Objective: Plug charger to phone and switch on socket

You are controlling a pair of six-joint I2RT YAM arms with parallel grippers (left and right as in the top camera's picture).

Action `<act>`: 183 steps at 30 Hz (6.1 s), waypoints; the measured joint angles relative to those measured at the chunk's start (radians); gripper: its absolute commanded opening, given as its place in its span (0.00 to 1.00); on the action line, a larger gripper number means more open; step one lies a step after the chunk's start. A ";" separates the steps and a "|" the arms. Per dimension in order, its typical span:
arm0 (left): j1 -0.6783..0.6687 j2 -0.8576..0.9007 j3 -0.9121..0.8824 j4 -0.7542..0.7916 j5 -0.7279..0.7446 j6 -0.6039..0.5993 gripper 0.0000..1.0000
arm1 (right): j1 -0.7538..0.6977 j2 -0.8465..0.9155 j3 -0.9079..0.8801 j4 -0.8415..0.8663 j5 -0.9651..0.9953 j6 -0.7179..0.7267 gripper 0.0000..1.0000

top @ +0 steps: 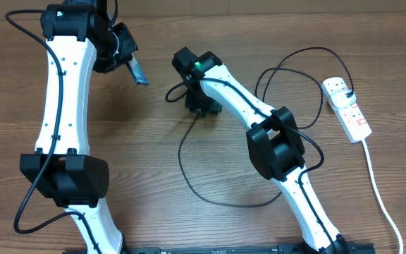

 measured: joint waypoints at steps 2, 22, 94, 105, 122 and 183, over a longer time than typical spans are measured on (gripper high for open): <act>0.000 0.000 0.000 0.000 0.000 0.000 0.04 | -0.001 0.000 -0.001 -0.065 -0.055 -0.002 0.23; 0.000 0.000 0.000 0.000 0.000 0.000 0.04 | 0.003 0.000 -0.041 -0.263 -0.158 -0.007 0.31; 0.000 0.000 0.000 0.007 0.026 0.004 0.04 | 0.019 -0.420 -0.307 -0.170 -0.063 0.177 0.45; 0.000 0.000 0.000 0.010 0.050 0.005 0.04 | 0.016 -0.422 -0.565 0.134 -0.106 0.205 0.34; 0.000 0.000 0.000 0.008 0.053 0.004 0.04 | -0.047 -0.420 -0.640 0.287 -0.106 0.217 0.31; 0.000 0.000 0.000 0.062 0.165 0.089 0.04 | -0.087 -0.357 -0.640 0.402 -0.264 0.064 0.04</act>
